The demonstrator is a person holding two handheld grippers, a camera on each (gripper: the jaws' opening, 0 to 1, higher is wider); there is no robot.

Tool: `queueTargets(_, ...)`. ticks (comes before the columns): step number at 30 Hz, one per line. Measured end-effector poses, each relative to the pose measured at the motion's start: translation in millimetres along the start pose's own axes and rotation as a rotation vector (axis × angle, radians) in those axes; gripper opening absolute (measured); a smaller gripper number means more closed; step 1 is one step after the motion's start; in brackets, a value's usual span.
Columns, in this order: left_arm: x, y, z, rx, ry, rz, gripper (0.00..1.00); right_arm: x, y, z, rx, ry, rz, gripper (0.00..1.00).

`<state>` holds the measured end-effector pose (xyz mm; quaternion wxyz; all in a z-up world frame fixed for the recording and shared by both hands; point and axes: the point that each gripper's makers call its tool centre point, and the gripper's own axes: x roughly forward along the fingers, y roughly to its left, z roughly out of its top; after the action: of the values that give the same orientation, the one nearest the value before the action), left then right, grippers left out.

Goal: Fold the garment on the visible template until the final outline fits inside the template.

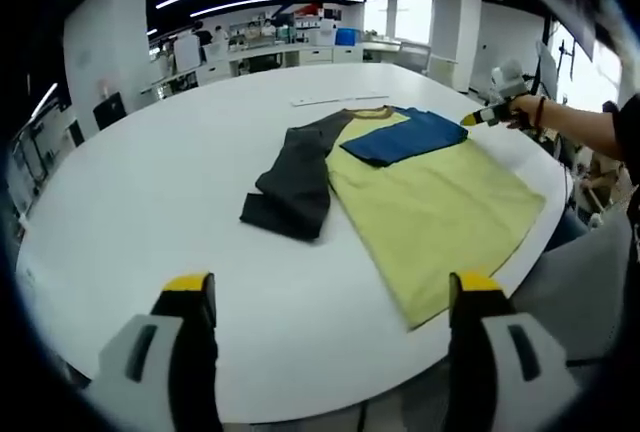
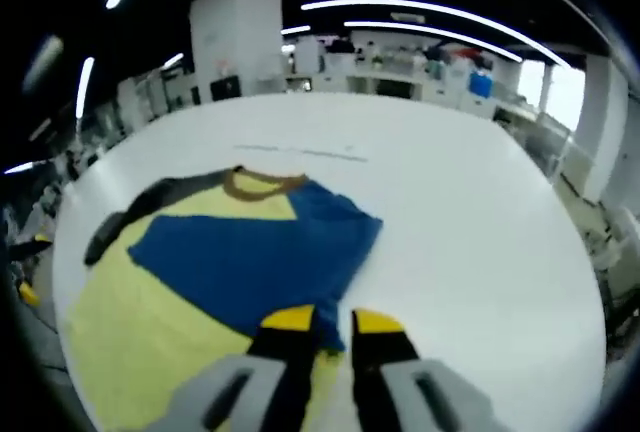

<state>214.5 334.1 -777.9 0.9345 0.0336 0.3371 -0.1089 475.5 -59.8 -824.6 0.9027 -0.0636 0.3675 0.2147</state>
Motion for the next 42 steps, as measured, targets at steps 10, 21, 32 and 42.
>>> queueTargets(10, -1, 10.1, -2.4, -0.007, 0.004, 0.019, 0.93, 3, 1, -23.6, -0.023, 0.060, -0.027, 0.01)
queueTargets(21, 1, 15.1, 0.5, -0.017, 0.001, 0.041, 0.89, 2, -3, -23.7, 0.064, 0.040, -0.027, 0.10)
queueTargets(32, 10, 23.5, 11.5, 0.004, -0.031, 0.053, 0.79, -23, 2, 1.6, 0.083, -0.073, 0.069, 0.48)
queueTargets(42, 35, 27.8, 32.2, -0.013, -0.098, 0.053, 0.60, -57, 14, 10.5, 0.078, -0.116, 0.157, 0.78)
